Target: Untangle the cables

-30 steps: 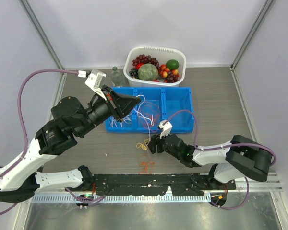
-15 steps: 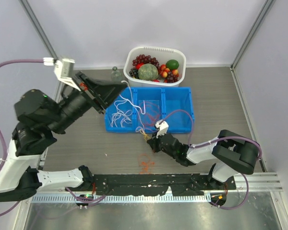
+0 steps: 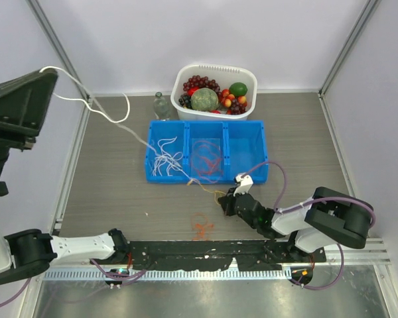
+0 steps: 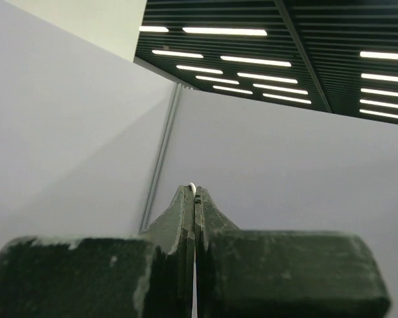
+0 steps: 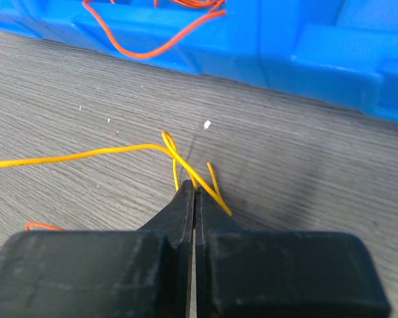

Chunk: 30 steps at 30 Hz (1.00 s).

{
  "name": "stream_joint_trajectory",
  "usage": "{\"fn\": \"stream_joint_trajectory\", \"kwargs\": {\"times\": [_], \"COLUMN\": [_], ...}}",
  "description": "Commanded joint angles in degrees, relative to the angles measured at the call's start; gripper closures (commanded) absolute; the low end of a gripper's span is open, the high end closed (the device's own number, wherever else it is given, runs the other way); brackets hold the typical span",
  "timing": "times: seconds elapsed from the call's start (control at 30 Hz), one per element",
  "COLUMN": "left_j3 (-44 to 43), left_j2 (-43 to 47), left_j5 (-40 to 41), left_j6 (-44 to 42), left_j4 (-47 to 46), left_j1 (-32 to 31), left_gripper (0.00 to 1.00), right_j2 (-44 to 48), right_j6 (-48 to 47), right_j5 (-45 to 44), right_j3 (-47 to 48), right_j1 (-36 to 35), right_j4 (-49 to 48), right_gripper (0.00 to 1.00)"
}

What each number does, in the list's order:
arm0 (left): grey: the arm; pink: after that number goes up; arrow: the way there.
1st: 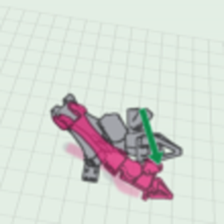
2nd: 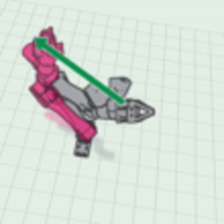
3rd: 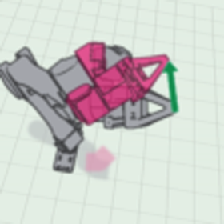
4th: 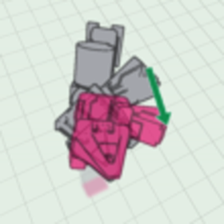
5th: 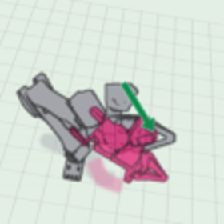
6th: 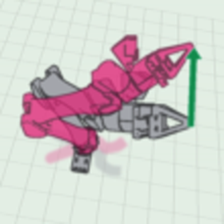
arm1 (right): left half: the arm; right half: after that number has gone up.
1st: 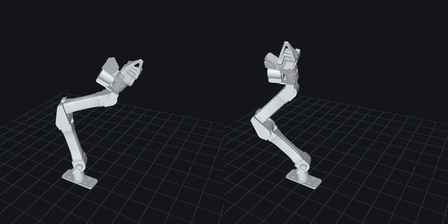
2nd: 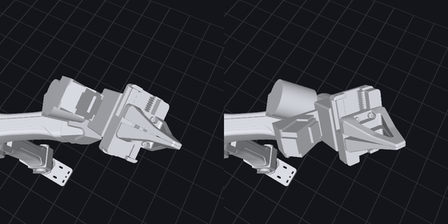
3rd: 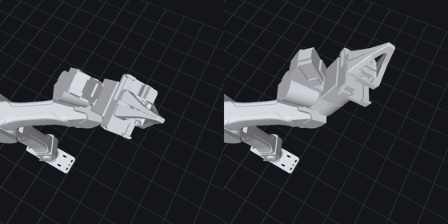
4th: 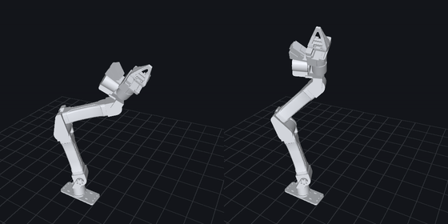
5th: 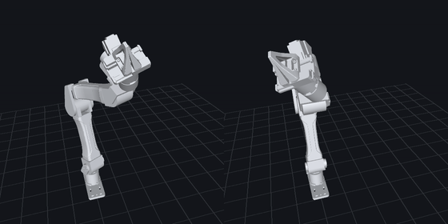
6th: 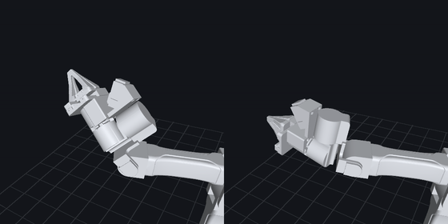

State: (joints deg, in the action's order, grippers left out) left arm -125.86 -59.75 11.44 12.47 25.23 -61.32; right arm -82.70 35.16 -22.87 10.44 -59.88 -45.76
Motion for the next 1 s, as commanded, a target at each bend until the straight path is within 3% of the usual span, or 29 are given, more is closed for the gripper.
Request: {"fn": "stream_joint_trajectory", "kwargs": {"times": [0.0,0.13,0.4,0.67,0.97], "left_j3": [3.51,2.30,-9.66,0.43,0.96], "left_j2": [0.24,-1.25,-5.74,1.73,1.30], "left_j5": [4.62,8.33,12.89,20.10,25.12], "left_j6": [-5.08,-5.96,-12.29,-19.76,-24.51], "left_j4": [-4.05,-3.44,-2.72,-14.41,-15.30], "left_j1": [0.23,0.15,0.15,0.23,0.24], "left_gripper": [1.00,1.00,1.00,1.00,1.00], "right_j2": [4.90,7.45,11.06,18.97,34.60], "right_j6": [3.16,3.61,5.98,10.19,18.55], "right_j5": [-3.31,-5.60,-10.16,-15.00,-20.63], "right_j3": [-2.70,-2.70,-3.84,-6.83,-8.06], "right_j1": [-0.24,-0.24,-0.24,-0.15,-0.24], "right_j4": [0.49,4.44,8.75,13.76,29.75], "right_gripper": [0.99,0.99,0.99,0.99,0.99]}}
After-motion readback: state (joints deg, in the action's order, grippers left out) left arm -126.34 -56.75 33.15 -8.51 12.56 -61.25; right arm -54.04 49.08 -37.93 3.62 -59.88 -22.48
